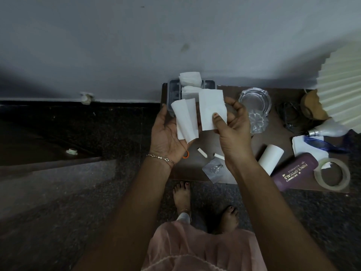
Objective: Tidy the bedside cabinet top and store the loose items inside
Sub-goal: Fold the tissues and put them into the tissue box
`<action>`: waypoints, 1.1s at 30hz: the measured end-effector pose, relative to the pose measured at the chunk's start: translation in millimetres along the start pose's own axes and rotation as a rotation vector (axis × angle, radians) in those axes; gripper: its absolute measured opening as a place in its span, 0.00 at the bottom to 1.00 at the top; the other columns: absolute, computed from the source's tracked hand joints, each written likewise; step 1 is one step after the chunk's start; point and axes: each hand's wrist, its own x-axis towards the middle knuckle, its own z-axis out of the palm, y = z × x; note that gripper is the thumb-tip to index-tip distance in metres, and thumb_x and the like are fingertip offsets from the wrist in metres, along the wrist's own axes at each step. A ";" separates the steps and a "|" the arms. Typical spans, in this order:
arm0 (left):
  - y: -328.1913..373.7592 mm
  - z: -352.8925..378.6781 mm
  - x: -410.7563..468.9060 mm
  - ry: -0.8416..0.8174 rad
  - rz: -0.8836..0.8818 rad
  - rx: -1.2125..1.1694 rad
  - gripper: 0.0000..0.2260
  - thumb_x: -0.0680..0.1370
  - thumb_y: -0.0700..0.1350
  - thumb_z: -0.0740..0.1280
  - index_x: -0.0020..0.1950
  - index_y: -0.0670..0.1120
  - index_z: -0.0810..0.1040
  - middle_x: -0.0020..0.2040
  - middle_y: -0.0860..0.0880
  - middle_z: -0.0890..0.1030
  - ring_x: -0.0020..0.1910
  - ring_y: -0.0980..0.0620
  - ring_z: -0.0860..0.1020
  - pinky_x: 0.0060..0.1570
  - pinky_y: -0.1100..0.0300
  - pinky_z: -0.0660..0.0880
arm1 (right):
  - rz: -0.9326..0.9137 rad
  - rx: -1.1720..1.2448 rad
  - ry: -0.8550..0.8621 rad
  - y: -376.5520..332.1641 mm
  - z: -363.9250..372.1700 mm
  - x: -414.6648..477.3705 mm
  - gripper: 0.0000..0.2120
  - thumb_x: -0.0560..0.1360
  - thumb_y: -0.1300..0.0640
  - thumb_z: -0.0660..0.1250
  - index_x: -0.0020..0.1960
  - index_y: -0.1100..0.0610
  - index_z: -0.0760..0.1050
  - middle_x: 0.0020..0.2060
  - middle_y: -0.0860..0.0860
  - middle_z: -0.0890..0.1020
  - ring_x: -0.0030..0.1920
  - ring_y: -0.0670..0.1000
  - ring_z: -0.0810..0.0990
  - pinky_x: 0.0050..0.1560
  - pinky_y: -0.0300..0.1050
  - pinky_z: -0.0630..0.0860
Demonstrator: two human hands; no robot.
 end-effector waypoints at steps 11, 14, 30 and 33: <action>-6.1 6.8 -7.0 0.114 0.010 0.195 0.17 0.79 0.40 0.62 0.68 0.39 0.70 0.63 0.40 0.77 0.61 0.43 0.76 0.56 0.51 0.77 | -0.071 -0.202 0.038 26.1 -12.1 2.0 0.23 0.76 0.70 0.62 0.68 0.56 0.64 0.62 0.53 0.76 0.59 0.48 0.78 0.56 0.45 0.78; -12.0 8.0 -5.3 0.158 0.058 0.316 0.16 0.79 0.37 0.62 0.66 0.38 0.72 0.64 0.39 0.76 0.59 0.44 0.77 0.47 0.55 0.81 | 0.034 -0.094 -0.001 27.0 -8.7 -1.1 0.25 0.76 0.71 0.64 0.69 0.55 0.63 0.52 0.51 0.82 0.47 0.44 0.83 0.43 0.40 0.80; 0.6 9.3 -7.3 0.214 0.208 0.392 0.08 0.76 0.40 0.67 0.55 0.46 0.79 0.56 0.44 0.81 0.55 0.46 0.79 0.52 0.50 0.78 | -0.099 -0.058 0.172 36.0 -4.3 0.0 0.22 0.75 0.74 0.57 0.57 0.50 0.72 0.60 0.53 0.78 0.60 0.50 0.78 0.59 0.45 0.75; -2.3 13.4 -6.6 0.214 0.208 0.493 0.07 0.77 0.40 0.67 0.54 0.47 0.79 0.53 0.47 0.82 0.52 0.49 0.80 0.49 0.51 0.80 | -0.117 -0.073 0.080 33.5 2.9 -0.6 0.19 0.75 0.74 0.57 0.52 0.52 0.75 0.54 0.49 0.80 0.56 0.45 0.79 0.55 0.39 0.76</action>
